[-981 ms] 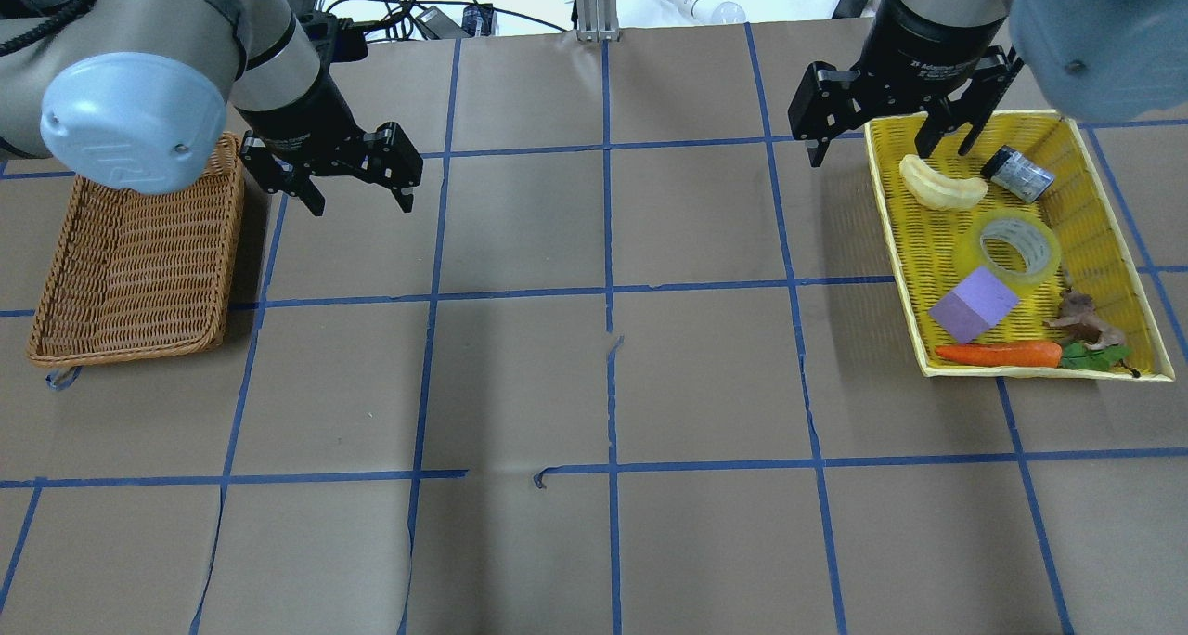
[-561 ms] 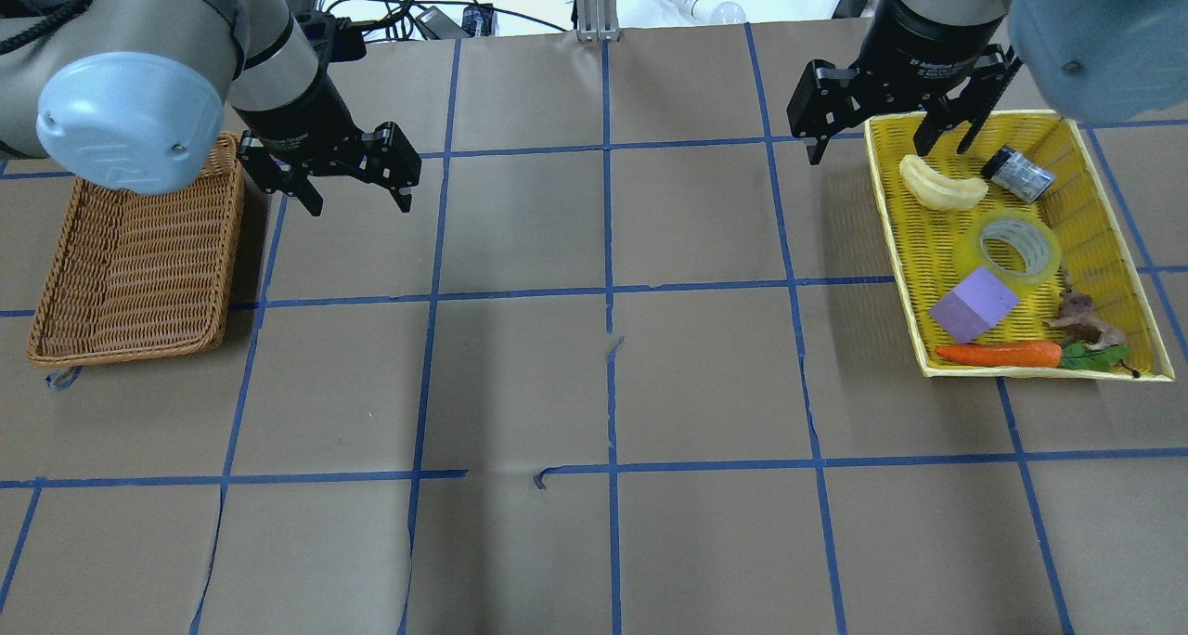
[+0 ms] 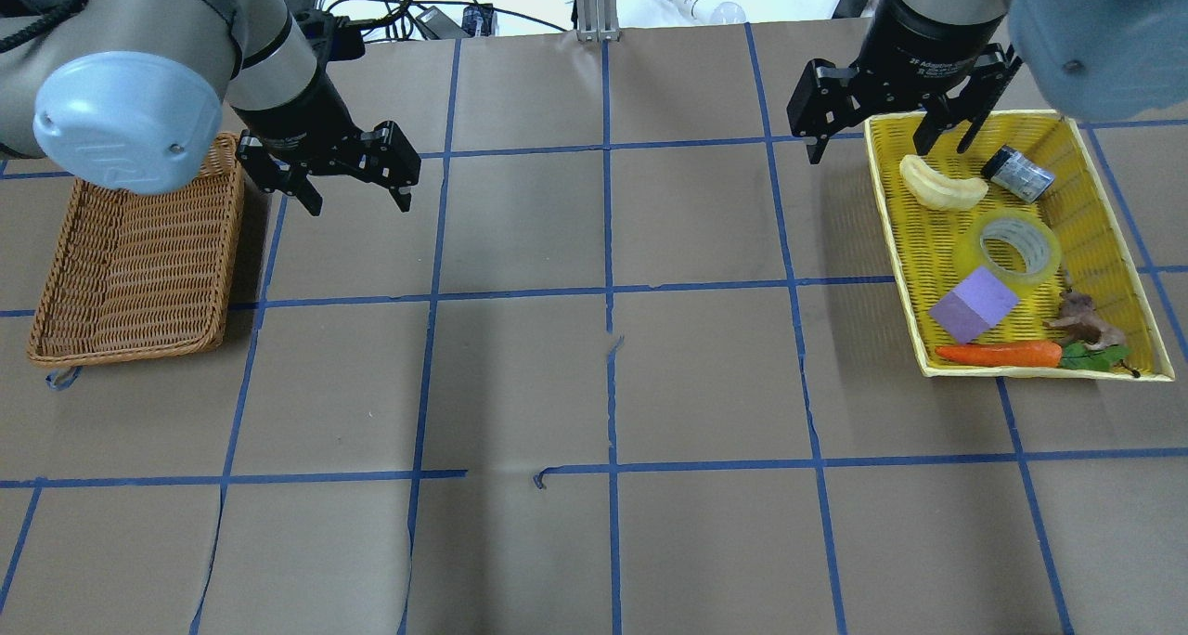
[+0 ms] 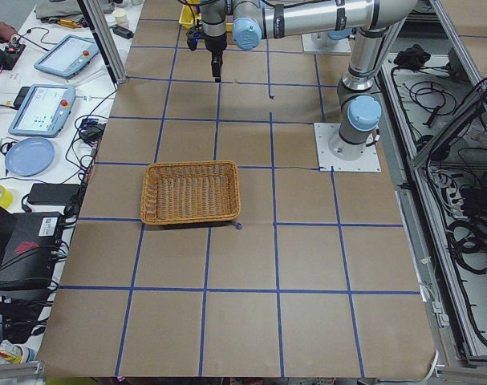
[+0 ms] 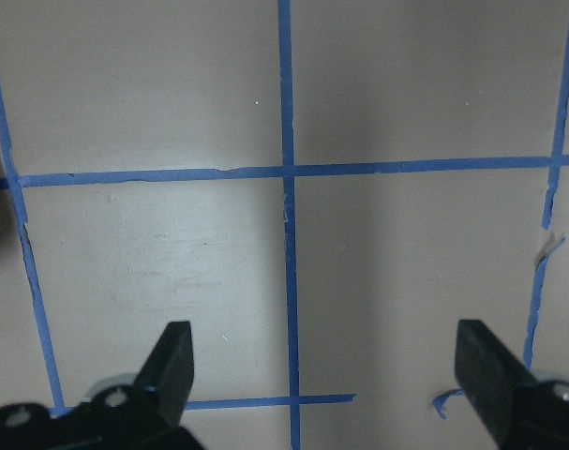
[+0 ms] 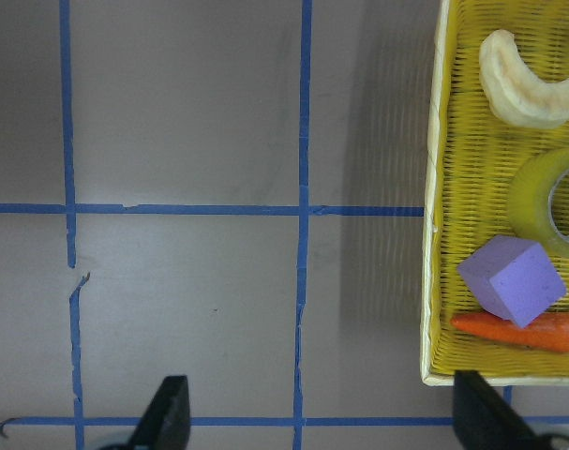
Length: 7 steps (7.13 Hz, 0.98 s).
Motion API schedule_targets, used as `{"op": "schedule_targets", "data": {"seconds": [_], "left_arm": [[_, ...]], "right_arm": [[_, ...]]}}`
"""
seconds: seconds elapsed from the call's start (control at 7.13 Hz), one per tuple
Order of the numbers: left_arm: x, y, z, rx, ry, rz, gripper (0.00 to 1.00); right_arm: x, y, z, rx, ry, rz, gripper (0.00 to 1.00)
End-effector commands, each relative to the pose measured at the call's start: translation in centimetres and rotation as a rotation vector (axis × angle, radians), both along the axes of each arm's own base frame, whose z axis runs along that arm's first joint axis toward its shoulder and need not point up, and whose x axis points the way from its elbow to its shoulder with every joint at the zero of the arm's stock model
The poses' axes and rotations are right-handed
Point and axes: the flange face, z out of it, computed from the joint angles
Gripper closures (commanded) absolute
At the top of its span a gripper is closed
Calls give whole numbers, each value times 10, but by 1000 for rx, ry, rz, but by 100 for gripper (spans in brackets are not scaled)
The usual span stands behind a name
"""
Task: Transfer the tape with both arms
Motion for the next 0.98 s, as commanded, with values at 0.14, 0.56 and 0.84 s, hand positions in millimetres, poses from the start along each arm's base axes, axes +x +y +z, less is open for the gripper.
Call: {"op": "schedule_targets", "data": {"seconds": [0.14,0.56,0.84], "left_arm": [[0,0,0,0,0,0,0],[0,0,0,0,4,0,0],[-1,0,0,0,6,0,0]], "right_arm": [[0,0,0,1,0,-1,0],[0,-4,0,3,0,-1,0],[-4,-5,-1,9,3,-7,0]]}}
